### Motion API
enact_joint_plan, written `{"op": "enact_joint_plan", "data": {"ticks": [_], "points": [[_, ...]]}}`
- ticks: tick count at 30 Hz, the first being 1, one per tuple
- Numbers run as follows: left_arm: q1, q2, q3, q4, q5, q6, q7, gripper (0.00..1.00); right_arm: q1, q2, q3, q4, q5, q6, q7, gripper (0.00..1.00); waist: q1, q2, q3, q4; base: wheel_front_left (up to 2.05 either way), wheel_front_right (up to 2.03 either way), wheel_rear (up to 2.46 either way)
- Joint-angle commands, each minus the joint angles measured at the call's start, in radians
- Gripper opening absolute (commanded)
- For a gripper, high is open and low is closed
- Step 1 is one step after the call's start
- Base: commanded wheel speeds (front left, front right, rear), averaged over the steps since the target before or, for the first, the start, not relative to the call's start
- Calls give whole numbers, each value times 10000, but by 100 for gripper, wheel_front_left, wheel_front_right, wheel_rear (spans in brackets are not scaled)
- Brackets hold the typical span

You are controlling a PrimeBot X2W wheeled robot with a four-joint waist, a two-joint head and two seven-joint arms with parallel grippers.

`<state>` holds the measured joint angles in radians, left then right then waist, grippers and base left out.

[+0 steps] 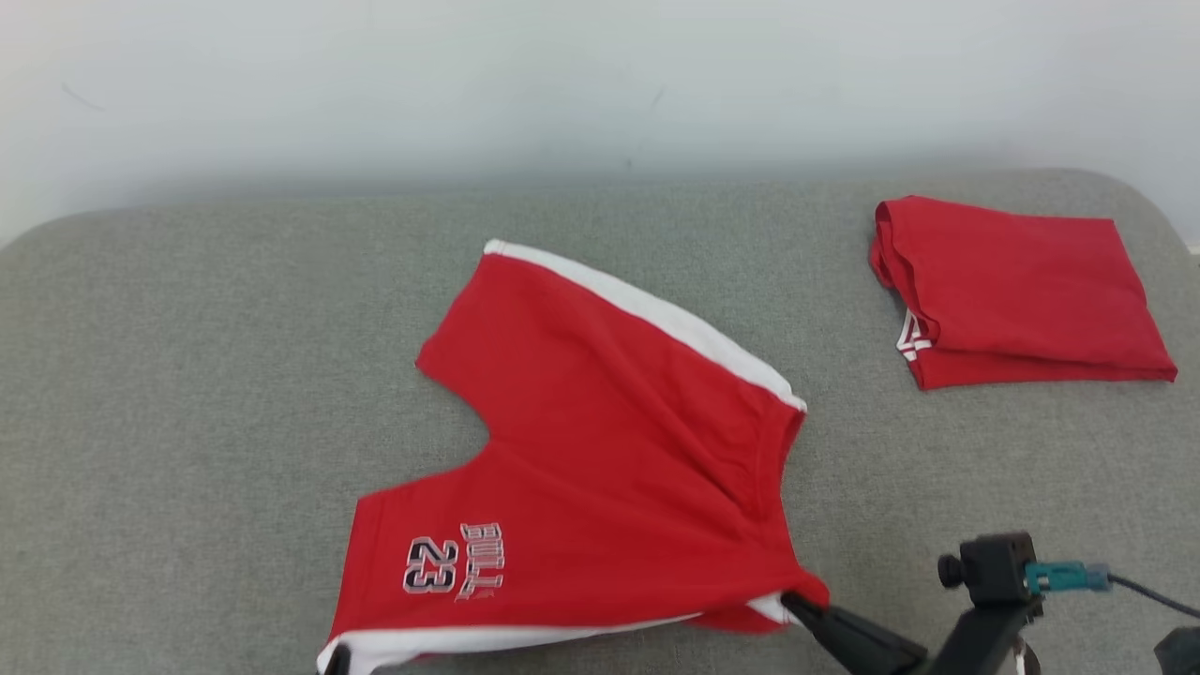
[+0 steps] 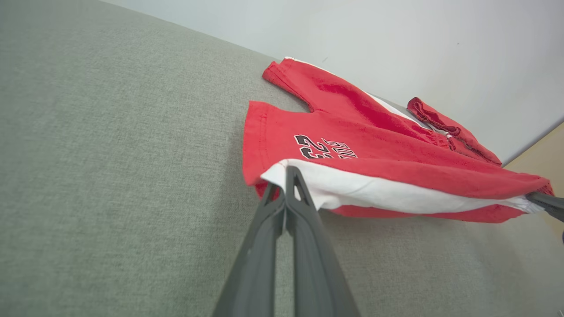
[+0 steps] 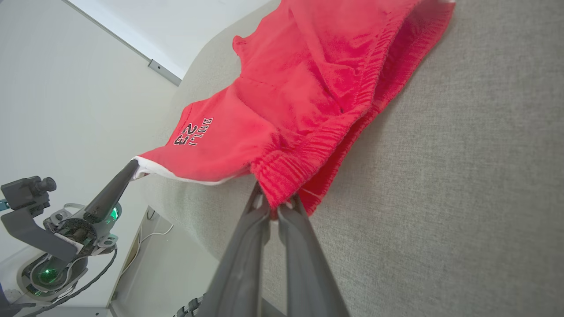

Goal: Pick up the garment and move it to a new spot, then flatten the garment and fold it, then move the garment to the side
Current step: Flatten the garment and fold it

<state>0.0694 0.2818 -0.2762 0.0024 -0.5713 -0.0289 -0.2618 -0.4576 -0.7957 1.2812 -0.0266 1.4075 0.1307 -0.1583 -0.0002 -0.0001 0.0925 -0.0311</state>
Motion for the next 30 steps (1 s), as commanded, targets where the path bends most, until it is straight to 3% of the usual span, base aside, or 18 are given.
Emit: {"op": "enact_joint_plan", "data": {"ticks": [1, 8, 14, 23, 30], "points": [[319, -78, 158, 68, 157, -63, -35, 0, 209, -129, -6, -49, -2, 0, 61, 0, 2, 1, -164, 74, 0, 0, 0], [967, -561, 806, 151, 592, -407, -35, 0, 778, -255, -4, -242, 101, -1, 268, 0, 2, 1, -256, 93, 0, 0, 0], [410, -422, 950, 191, 1086, -668, -36, 0, 529, 139, -232, -306, -220, 0, -120, 0, 2, 1, -174, 37, 0, 0, 0], [-2016, 776, 714, -247, 1451, -918, 621, 0, -89, 481, -1077, -871, 250, 0, -579, 0, 2, 1, 248, -416, 0, 0, 0], [-5040, 2148, 221, 22, 629, -997, 2042, 0, -1164, 1061, -1605, -963, 616, 0, -472, 0, 2, 1, 1301, -1273, 0, 0, 0]]}}
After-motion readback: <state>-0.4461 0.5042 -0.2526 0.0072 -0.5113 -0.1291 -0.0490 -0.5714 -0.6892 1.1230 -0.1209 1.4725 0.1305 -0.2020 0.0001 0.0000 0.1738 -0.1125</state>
